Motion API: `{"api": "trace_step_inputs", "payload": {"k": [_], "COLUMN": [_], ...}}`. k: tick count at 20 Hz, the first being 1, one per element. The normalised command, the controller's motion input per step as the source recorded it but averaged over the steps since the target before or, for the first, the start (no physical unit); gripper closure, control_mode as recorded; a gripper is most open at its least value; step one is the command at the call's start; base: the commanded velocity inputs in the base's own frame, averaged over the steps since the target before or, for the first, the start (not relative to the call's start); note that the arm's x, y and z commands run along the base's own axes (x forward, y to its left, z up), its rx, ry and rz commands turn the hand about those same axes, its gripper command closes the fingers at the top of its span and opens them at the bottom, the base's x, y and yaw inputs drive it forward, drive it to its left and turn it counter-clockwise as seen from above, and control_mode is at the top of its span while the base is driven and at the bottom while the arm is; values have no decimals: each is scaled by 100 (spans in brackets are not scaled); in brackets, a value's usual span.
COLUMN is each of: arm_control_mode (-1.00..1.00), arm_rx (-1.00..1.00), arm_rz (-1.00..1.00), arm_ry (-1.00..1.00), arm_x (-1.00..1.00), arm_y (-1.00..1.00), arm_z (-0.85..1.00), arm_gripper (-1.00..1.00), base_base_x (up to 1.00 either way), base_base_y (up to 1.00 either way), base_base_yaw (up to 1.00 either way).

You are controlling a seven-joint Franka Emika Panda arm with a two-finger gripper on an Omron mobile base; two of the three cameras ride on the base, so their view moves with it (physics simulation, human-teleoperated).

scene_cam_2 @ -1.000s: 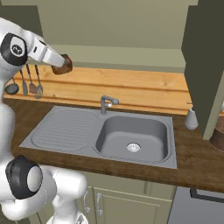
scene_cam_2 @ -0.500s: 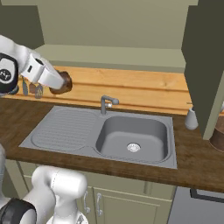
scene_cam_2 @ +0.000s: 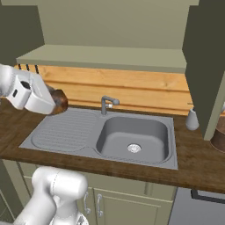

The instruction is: Open the cabinet, pick up the bread from the cabinet and place it in the basket. Then move the basket to the dining counter.

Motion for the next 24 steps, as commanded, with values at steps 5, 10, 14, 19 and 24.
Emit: {"api": "trace_step_inputs", "payload": {"k": [5, 10, 14, 19, 24], "arm_control_mode": [-100, -100, -100, -100, 100], "arm_rx": [0, 0, 0, 0, 0], "arm_rz": [0, 0, 0, 0, 0], "arm_ry": [1, 1, 0, 0, 0], "arm_x": [-38, -7, 0, -5, -16], "arm_y": [16, 0, 0, 0, 0], "arm_z": [-27, -22, 0, 0, 0], "arm_gripper": [100, 100, 100, 100, 100], "base_base_x": [0, 0, 0, 0, -36], "base_base_y": [0, 0, 0, 0, -3], "base_base_yaw": [0, 0, 0, 0, -1]}}
